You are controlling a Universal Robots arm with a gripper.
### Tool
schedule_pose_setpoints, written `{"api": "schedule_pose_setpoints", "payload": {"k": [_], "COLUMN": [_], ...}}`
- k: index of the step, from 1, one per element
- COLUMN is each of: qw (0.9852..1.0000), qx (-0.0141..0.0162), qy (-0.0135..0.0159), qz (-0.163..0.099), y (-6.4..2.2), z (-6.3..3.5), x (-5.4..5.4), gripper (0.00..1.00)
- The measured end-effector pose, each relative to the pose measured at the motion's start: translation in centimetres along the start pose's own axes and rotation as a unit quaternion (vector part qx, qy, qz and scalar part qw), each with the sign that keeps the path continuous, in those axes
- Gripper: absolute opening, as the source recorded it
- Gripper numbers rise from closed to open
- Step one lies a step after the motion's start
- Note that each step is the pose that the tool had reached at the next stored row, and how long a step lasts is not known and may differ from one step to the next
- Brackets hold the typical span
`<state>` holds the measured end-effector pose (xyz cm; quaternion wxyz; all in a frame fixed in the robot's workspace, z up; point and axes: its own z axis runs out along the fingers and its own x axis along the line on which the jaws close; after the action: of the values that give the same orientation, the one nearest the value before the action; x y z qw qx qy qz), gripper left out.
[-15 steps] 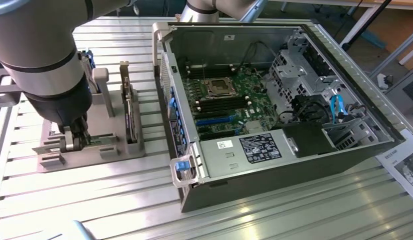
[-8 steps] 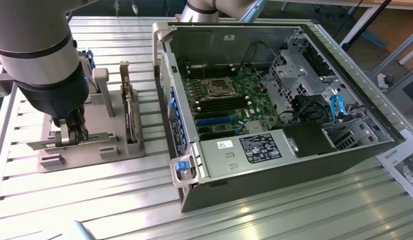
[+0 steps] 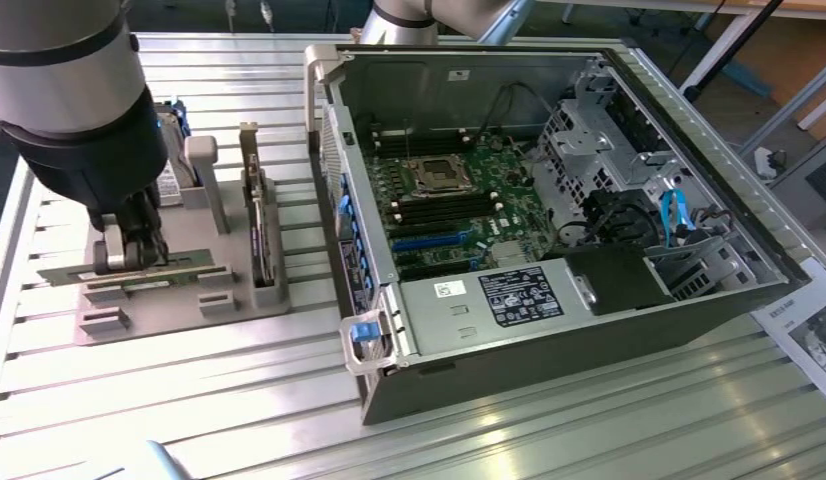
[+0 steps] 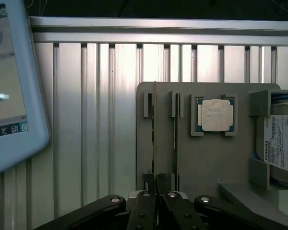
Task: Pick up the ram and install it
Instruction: 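Pick up the ram and move it above insertion slot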
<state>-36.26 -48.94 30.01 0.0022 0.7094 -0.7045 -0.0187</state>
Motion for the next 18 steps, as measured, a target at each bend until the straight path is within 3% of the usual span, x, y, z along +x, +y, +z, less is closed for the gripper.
{"api": "schedule_pose_setpoints", "payload": {"k": [18], "qw": [1.0000], "qx": [0.0000], "qy": [0.0000], "qz": [0.000], "y": [0.17], "z": [-5.72], "x": [-0.1], "gripper": [0.12]}}
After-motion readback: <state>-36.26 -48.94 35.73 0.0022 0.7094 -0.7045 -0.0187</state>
